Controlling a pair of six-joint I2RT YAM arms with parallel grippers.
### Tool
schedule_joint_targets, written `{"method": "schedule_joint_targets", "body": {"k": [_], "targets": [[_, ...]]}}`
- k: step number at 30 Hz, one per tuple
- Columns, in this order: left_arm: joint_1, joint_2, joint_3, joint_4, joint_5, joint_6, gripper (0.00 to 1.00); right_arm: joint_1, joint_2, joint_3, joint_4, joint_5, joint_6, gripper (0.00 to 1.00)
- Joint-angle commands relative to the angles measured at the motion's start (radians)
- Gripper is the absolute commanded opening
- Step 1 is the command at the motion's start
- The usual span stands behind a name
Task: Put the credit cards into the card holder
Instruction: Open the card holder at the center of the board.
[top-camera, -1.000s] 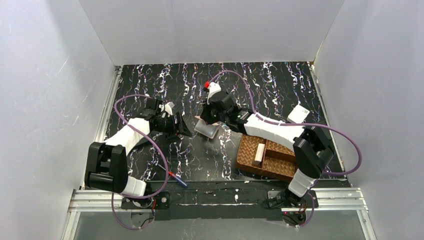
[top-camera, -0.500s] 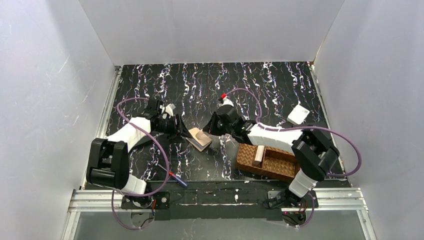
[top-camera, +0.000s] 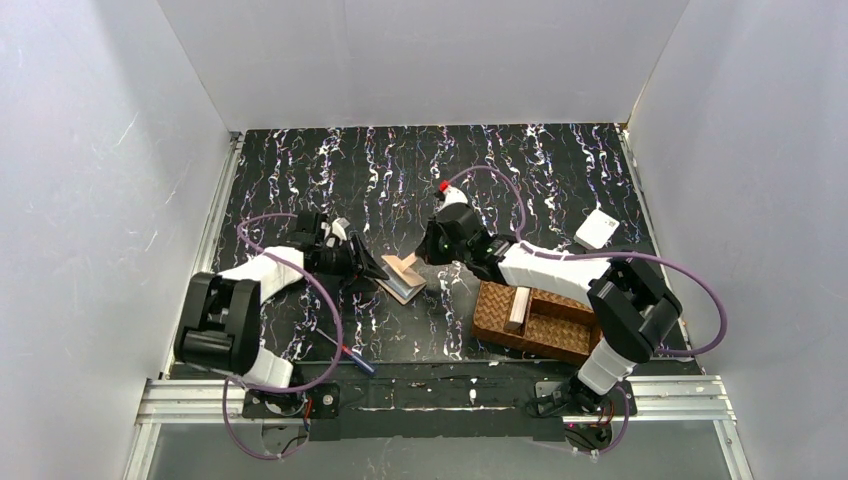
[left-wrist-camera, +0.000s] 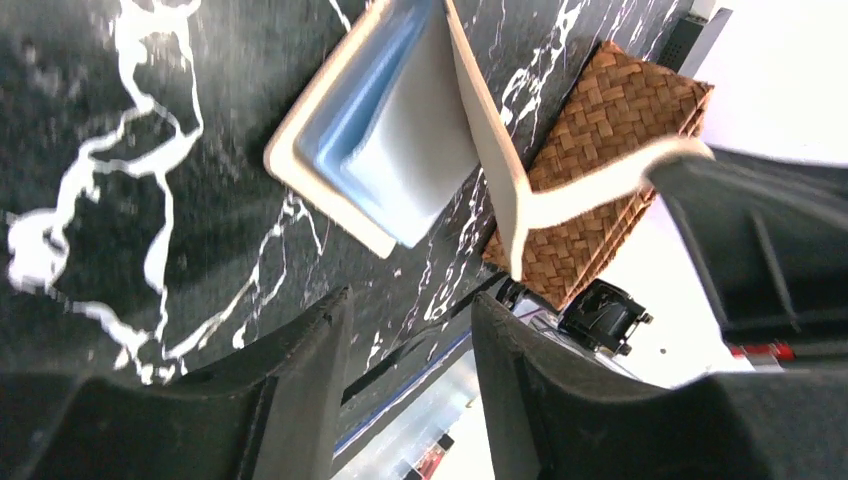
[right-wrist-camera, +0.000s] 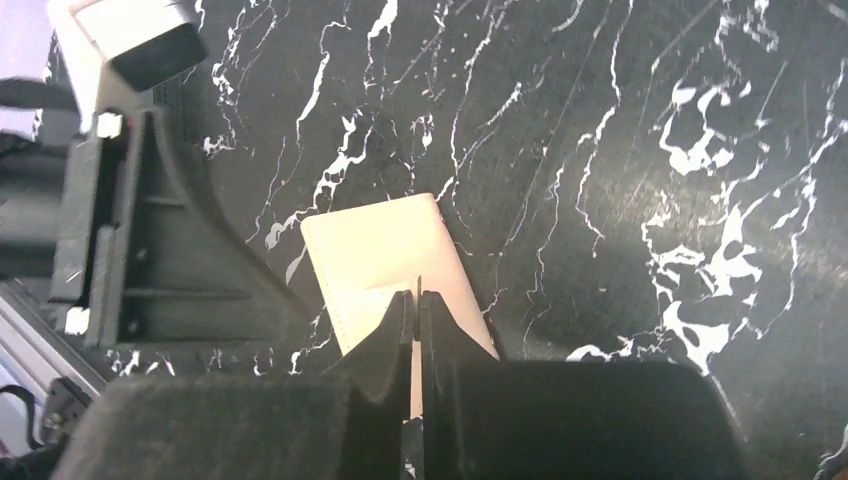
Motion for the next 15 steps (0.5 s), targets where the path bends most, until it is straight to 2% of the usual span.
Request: {"method": "schedule_joint_targets", "body": {"k": [1, 8, 10, 15], "targets": [[-0.017, 0.091, 0.093, 0.069, 0.084, -0.035, 0.41, -0.005, 0.008, 0.077, -0.065, -0.003, -0.174, 0.04], [-0.054, 0.220, 0.273, 0.032, 0.124, -0.031, 0.34, -0.011, 0.046, 0.125, -0.197, 0.101, -0.203, 0.14], [-0.075, 0.296, 0.339, 0.027, 0.152, -0.038, 0.34, -0.012, 0.057, 0.167, -0.287, 0.135, -0.265, 0.25], [-0.091, 0.394, 0.442, -0.012, 0.162, -0.025, 0.33, -0.011, -0.022, 0.166, -0.383, 0.183, -0.355, 0.57]]}}
